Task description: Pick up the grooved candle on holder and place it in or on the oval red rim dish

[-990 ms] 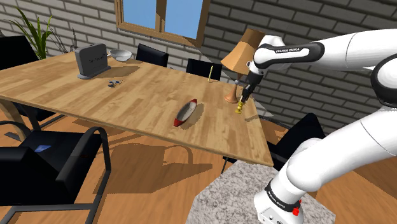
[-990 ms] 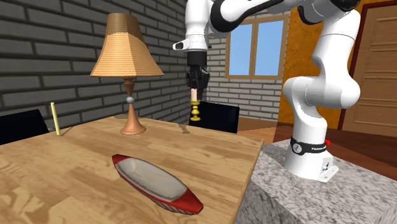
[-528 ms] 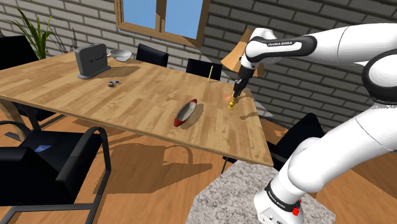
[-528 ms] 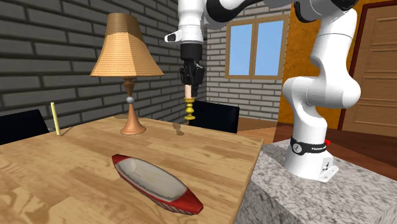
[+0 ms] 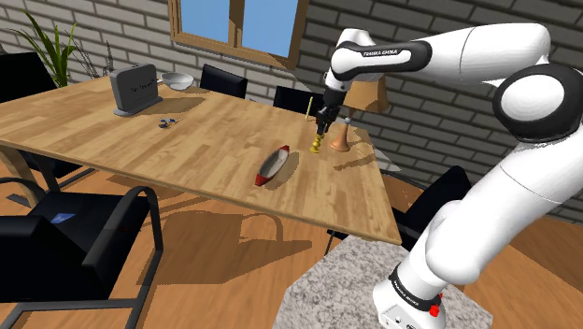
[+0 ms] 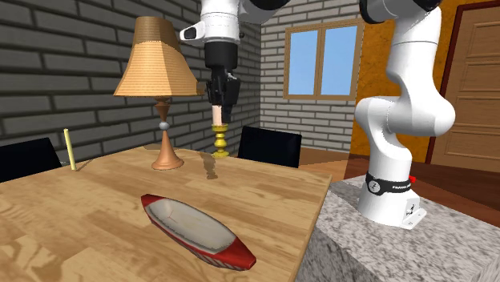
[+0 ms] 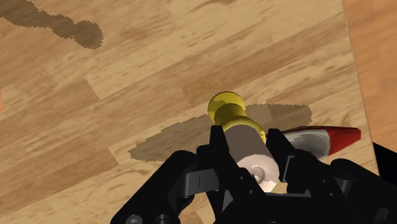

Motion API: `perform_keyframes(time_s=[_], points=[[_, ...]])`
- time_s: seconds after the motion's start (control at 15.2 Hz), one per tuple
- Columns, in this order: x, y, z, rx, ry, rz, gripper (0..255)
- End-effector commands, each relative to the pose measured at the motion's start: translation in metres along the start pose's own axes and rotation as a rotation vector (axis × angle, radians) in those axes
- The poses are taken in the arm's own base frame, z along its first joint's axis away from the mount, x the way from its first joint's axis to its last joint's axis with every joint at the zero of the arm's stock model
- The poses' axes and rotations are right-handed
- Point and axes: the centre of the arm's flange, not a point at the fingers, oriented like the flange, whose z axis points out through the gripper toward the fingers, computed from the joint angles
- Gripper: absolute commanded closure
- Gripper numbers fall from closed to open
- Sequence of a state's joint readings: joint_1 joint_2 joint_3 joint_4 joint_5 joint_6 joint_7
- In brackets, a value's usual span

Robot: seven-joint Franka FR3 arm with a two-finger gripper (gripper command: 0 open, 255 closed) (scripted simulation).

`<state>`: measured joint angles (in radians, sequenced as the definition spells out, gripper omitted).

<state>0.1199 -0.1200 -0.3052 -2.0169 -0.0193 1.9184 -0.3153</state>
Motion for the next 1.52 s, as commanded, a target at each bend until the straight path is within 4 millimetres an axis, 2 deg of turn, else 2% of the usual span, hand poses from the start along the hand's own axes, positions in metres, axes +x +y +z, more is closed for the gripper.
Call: perform_keyframes(time_s=[0.0, 0.53, 0.59, 1.45], points=[[0.019, -0.016, -0.005, 0.001, 0.000, 0.000, 255], [0.105, -0.077, -0.015, 0.001, 0.000, 0.000, 255], [0.122, -0.090, -0.017, 0.001, 0.000, 0.000, 255], [0.121, -0.089, 0.051, 0.001, 0.000, 0.000, 255]])
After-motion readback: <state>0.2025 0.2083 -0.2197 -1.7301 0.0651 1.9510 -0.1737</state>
